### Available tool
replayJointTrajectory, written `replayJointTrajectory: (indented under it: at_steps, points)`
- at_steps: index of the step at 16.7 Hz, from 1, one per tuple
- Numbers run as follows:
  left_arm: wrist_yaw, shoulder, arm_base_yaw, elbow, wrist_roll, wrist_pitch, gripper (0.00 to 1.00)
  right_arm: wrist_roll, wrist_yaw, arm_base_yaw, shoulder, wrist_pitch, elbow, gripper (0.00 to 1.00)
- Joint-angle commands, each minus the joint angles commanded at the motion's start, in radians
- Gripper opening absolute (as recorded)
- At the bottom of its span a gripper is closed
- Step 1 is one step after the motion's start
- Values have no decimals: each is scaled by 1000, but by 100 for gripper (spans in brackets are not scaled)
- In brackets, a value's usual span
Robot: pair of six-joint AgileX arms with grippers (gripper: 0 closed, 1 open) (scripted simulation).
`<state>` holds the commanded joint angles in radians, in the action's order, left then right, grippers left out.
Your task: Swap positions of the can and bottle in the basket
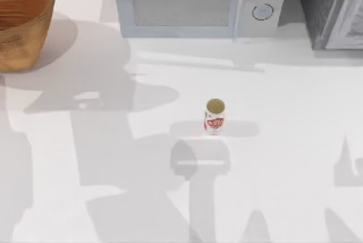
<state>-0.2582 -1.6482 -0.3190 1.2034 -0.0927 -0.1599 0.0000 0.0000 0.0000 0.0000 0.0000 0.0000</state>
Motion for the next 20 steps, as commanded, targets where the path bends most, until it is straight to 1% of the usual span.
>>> replayJointTrajectory:
  at_steps: [3,6,12,20]
  points:
    - [-1,-20,53,116,9,138,0,0,0,0,0,0,0,100]
    - [-1,-28,74,157,13,183,0,0,0,0,0,0,0,100]
    - [2,-38,74,164,14,165,0,0,0,0,0,0,0,100]
    - [30,-222,110,216,25,46,0,0,0,0,0,0,0,100]
